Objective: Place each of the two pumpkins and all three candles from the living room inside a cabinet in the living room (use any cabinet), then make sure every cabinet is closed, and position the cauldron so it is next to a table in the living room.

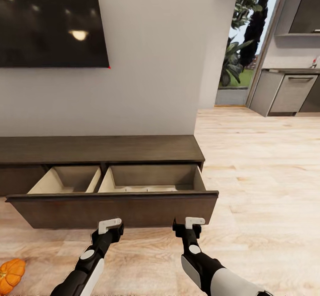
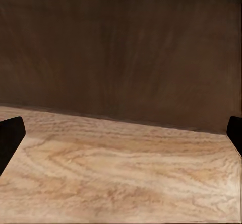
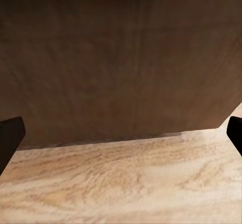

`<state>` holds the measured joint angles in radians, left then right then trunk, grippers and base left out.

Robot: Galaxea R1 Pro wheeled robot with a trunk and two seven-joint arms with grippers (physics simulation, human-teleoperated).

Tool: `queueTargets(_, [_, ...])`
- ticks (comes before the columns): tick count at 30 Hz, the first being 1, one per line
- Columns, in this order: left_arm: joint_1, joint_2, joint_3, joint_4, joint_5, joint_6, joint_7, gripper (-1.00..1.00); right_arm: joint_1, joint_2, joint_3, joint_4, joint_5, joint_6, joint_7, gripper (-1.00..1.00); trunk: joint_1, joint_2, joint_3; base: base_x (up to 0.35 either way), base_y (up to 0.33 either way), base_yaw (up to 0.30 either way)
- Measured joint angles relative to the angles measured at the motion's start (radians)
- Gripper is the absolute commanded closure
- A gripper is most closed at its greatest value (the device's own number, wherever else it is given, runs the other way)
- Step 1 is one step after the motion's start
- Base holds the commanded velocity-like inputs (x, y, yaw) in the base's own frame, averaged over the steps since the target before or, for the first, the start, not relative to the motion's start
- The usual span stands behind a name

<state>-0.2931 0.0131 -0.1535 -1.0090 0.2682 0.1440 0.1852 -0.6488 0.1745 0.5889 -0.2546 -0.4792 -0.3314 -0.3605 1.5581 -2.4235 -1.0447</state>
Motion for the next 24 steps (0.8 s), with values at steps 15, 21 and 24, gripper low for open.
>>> queueTargets(15, [0.000,-0.001,-0.049,0.016,0.000,-0.011,0.004,-1.00,0.000,0.000,0.003,0.000,0.001,-0.003,0.000,-1.00,0.015,-0.028,-0.013,0.080,0.000,0.000])
queueTargets(21, [0.000,-0.001,-0.049,0.017,0.000,-0.011,0.004,-1.00,0.000,0.000,0.003,0.000,0.001,-0.003,0.000,-1.00,0.015,-0.028,-0.013,0.292,-0.052,0.000])
queueTargets(24, [0.000,-0.001,-0.050,0.017,-0.001,-0.013,0.005,-1.00,0.000,0.000,0.003,0.000,0.001,-0.003,0.000,-1.00,0.015,-0.028,-0.013,0.140,-0.068,0.000])
